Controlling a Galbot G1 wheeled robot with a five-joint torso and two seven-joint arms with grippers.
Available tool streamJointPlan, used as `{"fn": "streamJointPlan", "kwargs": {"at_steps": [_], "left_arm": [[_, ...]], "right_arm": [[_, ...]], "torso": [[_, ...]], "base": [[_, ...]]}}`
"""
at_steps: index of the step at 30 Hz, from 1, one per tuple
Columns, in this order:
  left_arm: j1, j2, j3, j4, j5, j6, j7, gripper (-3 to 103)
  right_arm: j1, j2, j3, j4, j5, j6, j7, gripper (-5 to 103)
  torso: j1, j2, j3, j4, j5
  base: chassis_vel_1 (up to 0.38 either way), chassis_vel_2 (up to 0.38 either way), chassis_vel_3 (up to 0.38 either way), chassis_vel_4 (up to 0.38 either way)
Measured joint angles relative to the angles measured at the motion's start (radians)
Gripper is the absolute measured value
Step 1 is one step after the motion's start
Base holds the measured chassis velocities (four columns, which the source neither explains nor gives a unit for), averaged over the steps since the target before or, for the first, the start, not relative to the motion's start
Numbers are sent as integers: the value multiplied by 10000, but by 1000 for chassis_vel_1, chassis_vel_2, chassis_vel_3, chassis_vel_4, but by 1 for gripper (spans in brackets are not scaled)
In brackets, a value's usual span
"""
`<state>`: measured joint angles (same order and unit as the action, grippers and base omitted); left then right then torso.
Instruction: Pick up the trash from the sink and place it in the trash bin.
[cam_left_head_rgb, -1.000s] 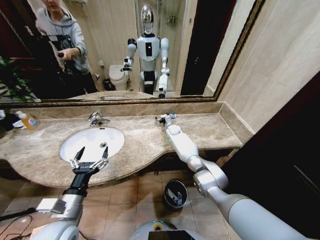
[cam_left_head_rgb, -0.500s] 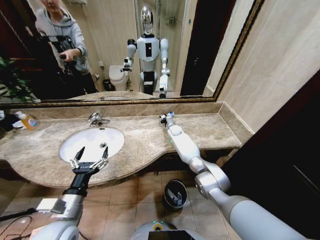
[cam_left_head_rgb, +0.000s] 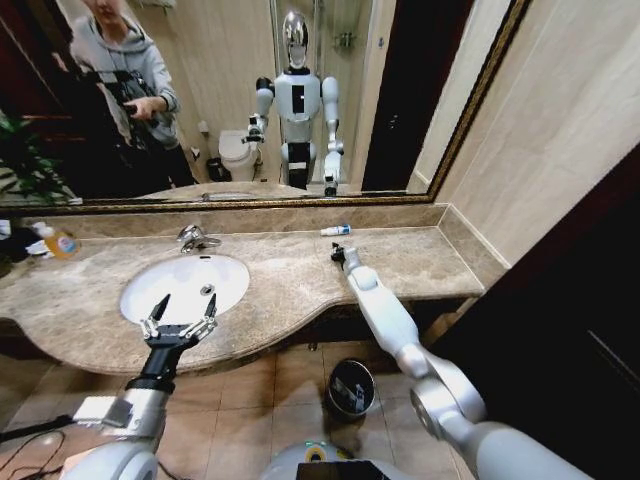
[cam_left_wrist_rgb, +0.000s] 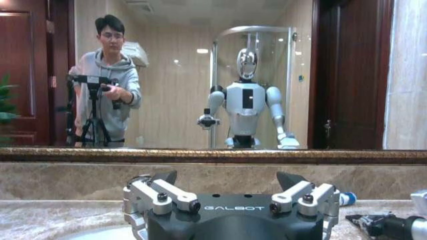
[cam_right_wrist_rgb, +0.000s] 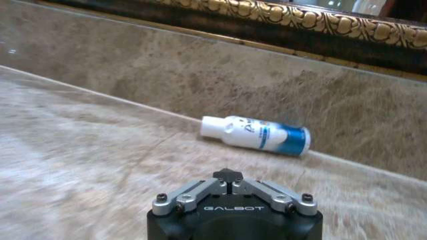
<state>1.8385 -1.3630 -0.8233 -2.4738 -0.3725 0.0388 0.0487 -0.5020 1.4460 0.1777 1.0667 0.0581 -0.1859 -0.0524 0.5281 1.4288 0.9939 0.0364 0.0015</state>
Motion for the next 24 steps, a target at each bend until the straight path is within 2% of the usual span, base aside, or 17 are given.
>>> {"fn": "streamJointPlan", "kwargs": {"at_steps": [3,7,9,11,13,14,17,18,21,24], "left_arm": [[-1,1,0,0,0,0,0,100],[0,0,0,0,0,0,0,100],[0,0,0,0,0,0,0,100],[0,1,0,1,0,0,0,100],[0,1,0,0,0,0,1,100],[0,1,0,0,0,0,1,100],[0,0,0,0,0,0,1,100],[0,0,0,0,0,0,1,100],[0,1,-1,0,0,-1,1,100],[0,1,0,0,0,-1,1,100]], "right_arm": [[-179,-54,-9,541,112,-75,41,0],[-161,36,-24,663,227,-2,240,-2],[106,191,8,420,278,35,396,8],[339,315,46,151,274,37,523,8],[845,644,105,-543,157,69,776,19],[845,644,105,-543,157,69,776,19],[1373,960,134,-1344,-12,196,819,35],[1373,960,134,-1344,-12,196,819,35],[1972,1364,147,-2281,-279,354,819,51],[2231,1566,173,-2707,-470,473,830,57]], "torso": [[-2,1,-5,-1,-18],[-4,0,-4,3,-14],[-5,1,-7,3,-17],[-4,1,-6,4,-17],[-4,0,-6,4,-14],[-4,0,-6,4,-14],[-4,1,-6,5,-16],[-4,1,-6,5,-16],[-4,2,-7,4,-17],[-4,2,-7,6,-15]], "base": [[0,0,0,0],[0,0,0,0],[0,0,0,0],[0,0,0,0],[0,0,0,0],[0,0,0,0],[0,0,0,0],[0,0,0,0],[0,0,0,0],[0,0,0,0]]}}
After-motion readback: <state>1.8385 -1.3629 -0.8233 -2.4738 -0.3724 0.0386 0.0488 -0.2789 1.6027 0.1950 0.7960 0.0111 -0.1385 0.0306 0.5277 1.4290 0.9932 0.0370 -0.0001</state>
